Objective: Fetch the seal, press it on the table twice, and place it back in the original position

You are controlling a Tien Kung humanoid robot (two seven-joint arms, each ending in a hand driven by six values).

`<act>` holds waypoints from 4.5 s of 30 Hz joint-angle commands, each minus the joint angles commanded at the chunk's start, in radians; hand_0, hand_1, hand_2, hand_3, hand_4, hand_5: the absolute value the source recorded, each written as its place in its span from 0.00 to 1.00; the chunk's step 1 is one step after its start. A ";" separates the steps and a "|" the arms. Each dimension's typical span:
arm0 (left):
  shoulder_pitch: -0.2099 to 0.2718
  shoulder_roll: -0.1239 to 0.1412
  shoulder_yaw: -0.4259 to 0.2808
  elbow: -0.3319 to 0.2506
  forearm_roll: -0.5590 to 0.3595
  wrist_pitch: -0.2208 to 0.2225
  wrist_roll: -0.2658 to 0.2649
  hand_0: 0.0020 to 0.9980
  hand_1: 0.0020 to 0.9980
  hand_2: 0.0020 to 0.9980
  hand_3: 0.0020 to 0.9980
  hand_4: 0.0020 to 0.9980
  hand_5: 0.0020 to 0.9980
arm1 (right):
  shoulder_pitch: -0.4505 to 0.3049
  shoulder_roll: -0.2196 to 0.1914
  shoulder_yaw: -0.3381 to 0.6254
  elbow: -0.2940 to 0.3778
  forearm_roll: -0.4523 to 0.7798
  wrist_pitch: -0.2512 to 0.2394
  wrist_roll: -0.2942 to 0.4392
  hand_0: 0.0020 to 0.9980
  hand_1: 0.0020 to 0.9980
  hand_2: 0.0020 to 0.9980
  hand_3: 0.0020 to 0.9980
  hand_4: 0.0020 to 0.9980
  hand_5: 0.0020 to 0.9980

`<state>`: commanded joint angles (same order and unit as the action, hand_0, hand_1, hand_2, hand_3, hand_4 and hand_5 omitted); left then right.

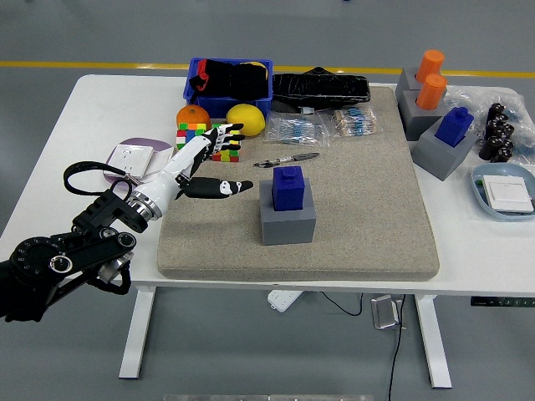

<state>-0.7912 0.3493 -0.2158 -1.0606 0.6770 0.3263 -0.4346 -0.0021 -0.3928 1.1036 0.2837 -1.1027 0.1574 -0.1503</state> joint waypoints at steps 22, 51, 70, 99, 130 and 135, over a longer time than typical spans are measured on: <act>0.018 -0.121 -0.015 0.045 0.019 0.040 0.035 0.92 0.83 0.86 0.95 0.93 0.03 | 0.000 0.003 -0.012 0.000 0.004 -0.001 0.000 0.83 0.76 0.75 0.70 0.75 0.38; 0.047 -0.207 -0.035 0.075 0.030 0.102 0.045 0.90 0.72 0.71 0.92 0.81 0.00 | -0.001 0.005 -0.020 0.002 0.007 -0.001 0.000 0.83 0.76 0.75 0.70 0.75 0.38; 0.049 -0.211 -0.029 0.074 0.047 0.108 0.055 0.86 0.54 0.51 0.90 0.73 0.00 | 0.000 0.005 -0.021 0.003 0.006 -0.001 0.000 0.83 0.76 0.75 0.70 0.75 0.38; 0.051 -0.151 -0.189 0.057 0.063 0.126 0.015 0.85 0.48 0.43 0.90 0.70 0.00 | -0.003 0.006 -0.020 0.002 0.006 -0.001 -0.001 0.83 0.76 0.75 0.69 0.75 0.38; 0.133 -0.205 -0.034 0.398 -0.138 0.211 -0.167 0.84 0.49 0.42 0.87 0.67 0.00 | -0.006 0.013 -0.027 0.004 0.010 -0.001 0.000 0.83 0.76 0.75 0.70 0.75 0.38; 0.138 -0.212 -0.010 0.411 -0.148 0.209 -0.167 0.84 0.50 0.42 0.87 0.67 0.00 | -0.005 0.013 -0.027 0.004 0.010 -0.001 0.000 0.83 0.76 0.75 0.70 0.75 0.37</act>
<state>-0.6535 0.1371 -0.2255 -0.6492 0.5289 0.5358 -0.6013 -0.0072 -0.3797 1.0766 0.2874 -1.0929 0.1564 -0.1501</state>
